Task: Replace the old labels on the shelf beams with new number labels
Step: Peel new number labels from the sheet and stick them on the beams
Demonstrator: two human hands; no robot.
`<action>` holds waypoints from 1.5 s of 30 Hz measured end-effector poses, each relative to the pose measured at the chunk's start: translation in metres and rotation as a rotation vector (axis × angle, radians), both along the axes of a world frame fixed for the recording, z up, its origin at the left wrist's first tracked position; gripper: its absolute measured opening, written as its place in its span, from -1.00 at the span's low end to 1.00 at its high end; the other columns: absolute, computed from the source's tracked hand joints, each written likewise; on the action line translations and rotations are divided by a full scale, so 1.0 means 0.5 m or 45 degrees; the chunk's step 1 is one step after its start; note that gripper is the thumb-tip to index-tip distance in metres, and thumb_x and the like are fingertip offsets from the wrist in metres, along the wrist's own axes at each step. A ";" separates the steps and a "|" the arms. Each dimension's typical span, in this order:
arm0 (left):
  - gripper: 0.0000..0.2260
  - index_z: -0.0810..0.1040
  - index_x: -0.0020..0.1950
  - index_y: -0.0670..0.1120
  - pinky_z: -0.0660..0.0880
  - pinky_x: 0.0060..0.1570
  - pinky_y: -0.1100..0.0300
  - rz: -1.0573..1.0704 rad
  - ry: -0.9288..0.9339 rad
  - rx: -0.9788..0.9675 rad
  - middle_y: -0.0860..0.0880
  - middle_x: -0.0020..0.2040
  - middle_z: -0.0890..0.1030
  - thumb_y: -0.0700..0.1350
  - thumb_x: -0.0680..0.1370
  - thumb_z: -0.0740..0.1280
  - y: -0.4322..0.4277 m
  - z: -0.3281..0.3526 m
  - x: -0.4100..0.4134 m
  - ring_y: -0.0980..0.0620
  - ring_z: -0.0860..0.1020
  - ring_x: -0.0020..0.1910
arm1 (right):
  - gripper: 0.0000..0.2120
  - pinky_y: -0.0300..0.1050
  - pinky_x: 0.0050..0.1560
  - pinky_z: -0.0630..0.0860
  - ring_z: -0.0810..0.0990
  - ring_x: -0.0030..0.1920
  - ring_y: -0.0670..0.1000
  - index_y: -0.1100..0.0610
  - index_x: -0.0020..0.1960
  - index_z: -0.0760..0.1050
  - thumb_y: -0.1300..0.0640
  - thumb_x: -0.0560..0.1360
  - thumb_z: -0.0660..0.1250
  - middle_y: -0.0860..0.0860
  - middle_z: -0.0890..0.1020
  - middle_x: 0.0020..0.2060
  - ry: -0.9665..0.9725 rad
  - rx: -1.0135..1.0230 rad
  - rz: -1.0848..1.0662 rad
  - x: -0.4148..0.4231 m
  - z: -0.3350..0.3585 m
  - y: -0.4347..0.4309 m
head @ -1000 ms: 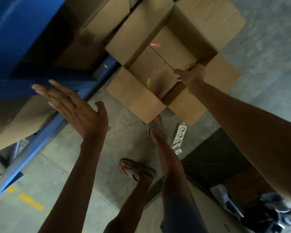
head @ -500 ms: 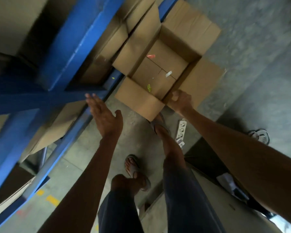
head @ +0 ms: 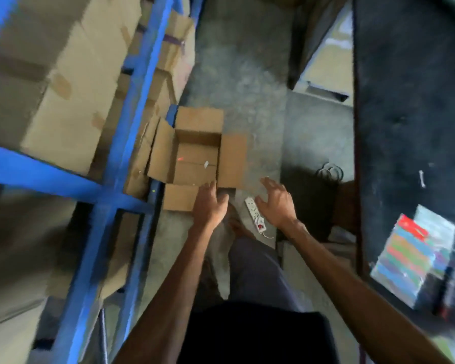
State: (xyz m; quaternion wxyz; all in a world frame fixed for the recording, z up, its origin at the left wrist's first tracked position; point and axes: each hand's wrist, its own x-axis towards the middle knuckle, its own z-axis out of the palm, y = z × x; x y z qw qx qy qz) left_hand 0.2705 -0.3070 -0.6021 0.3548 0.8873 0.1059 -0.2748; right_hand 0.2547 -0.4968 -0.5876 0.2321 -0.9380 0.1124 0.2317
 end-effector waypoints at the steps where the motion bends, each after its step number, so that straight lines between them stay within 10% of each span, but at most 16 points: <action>1: -0.51 0.40 0.51 -0.23 0.29 0.46 0.04 -0.034 -0.034 -0.027 -0.25 0.47 0.46 -0.08 0.62 0.33 -0.021 0.032 -0.018 -0.19 0.40 0.48 | -0.41 0.10 0.42 0.44 0.44 0.46 0.21 0.13 0.53 0.38 -0.02 0.54 0.31 0.11 0.44 0.52 -0.071 0.002 -0.086 -0.051 0.032 -0.009; 15: -0.59 0.52 0.43 -0.11 0.36 0.37 0.07 -1.349 -0.225 -0.144 -0.16 0.40 0.56 -0.12 0.58 0.33 -0.463 0.226 -0.364 -0.17 0.48 0.40 | -0.53 0.12 0.31 0.49 0.54 0.34 0.20 0.12 0.41 0.50 0.14 0.50 0.36 0.10 0.61 0.34 -0.599 -0.174 -1.610 -0.684 0.204 -0.226; 25: -0.57 0.47 0.47 -0.09 0.45 0.32 0.07 -1.939 -0.275 -0.142 -0.10 0.39 0.57 -0.08 0.60 0.36 -0.742 0.197 -0.650 -0.10 0.51 0.37 | -0.52 0.12 0.22 0.50 0.51 0.23 0.22 0.12 0.41 0.52 0.07 0.52 0.42 0.17 0.59 0.22 -0.370 -0.275 -2.434 -0.964 0.126 -0.353; 36: -0.22 0.10 0.64 -0.05 0.50 0.21 0.09 -2.364 -0.501 0.075 -0.12 0.36 0.39 0.00 0.54 0.47 -0.930 0.070 -0.804 -0.04 0.44 0.29 | -0.37 0.10 0.30 0.42 0.38 0.29 0.15 0.02 0.57 0.30 -0.06 0.56 0.38 0.14 0.43 0.25 -0.072 -0.116 -2.713 -1.047 0.021 -0.457; 45: -0.45 0.42 0.31 -0.05 0.47 0.18 0.12 -2.409 -0.589 0.023 -0.10 0.25 0.43 -0.02 0.42 0.58 -0.960 0.043 -0.807 -0.05 0.46 0.23 | -0.65 0.03 0.21 0.49 0.43 0.24 0.07 0.07 0.23 0.55 0.03 0.48 0.47 0.07 0.49 0.19 -0.400 -0.063 -2.928 -1.044 0.002 -0.472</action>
